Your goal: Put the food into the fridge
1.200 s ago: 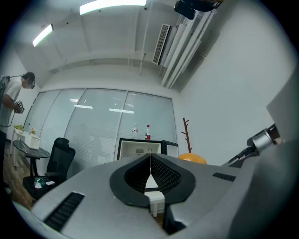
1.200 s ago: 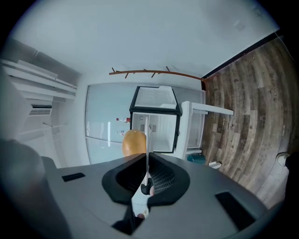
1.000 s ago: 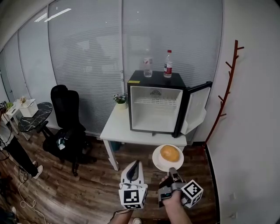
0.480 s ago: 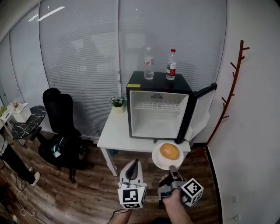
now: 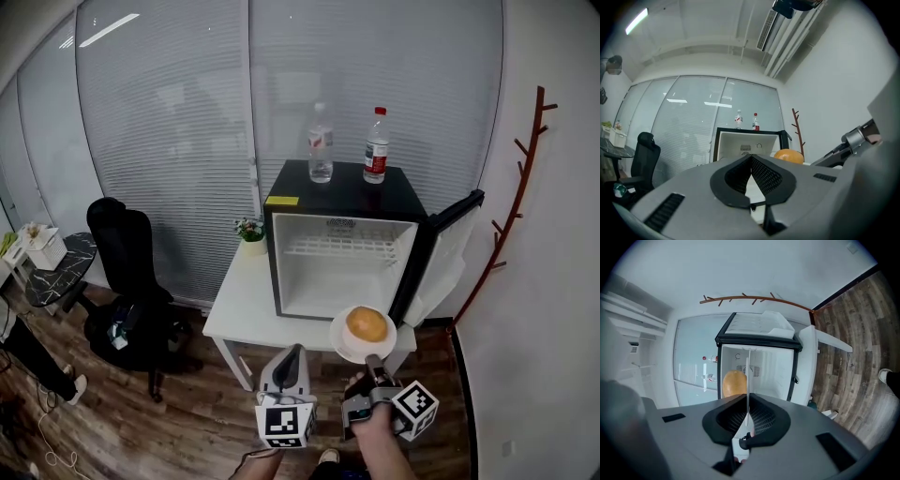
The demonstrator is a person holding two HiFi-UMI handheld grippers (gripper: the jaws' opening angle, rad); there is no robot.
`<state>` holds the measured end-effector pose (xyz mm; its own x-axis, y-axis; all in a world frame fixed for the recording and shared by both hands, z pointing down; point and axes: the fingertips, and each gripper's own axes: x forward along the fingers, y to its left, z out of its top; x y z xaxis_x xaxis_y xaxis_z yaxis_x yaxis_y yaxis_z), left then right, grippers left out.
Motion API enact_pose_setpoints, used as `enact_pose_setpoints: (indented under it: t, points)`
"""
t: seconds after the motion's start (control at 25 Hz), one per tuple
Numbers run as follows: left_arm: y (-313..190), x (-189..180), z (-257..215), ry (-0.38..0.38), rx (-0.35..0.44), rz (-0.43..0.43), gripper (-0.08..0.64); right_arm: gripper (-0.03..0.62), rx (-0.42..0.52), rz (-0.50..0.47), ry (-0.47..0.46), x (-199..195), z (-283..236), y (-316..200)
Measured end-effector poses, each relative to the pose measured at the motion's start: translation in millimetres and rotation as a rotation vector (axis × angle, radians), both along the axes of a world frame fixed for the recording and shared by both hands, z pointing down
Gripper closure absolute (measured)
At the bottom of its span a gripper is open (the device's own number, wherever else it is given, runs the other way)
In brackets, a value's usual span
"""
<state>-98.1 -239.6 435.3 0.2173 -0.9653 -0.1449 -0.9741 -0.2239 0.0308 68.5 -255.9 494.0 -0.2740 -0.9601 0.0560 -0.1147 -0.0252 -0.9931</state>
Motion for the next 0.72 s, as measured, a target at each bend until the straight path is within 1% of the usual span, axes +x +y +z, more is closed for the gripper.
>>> enact_pose_setpoints:
  t: [0.08, 0.2, 0.4, 0.56, 0.72]
  points:
    - [-20, 6, 0, 0.005, -0.012, -0.006, 0.532, 0.557, 0.002, -0.006, 0.0, 5, -3, -22]
    - [-51, 17, -6, 0.001, 0.008, -0.013, 0.532, 0.557, 0.016, -0.017, -0.004, 13, -9, -54]
    - [-99, 32, -9, 0.01, 0.006, -0.03, 0.532, 0.557, 0.025, -0.031, -0.011, 28, -11, -101]
    - [-126, 40, -9, 0.004, 0.007, -0.041, 0.532, 0.557, 0.021, -0.043, -0.013, 37, -8, -130]
    - [-149, 41, -5, 0.003, -0.004, -0.049, 0.532, 0.557, 0.023, -0.048, -0.028, 37, -9, -155]
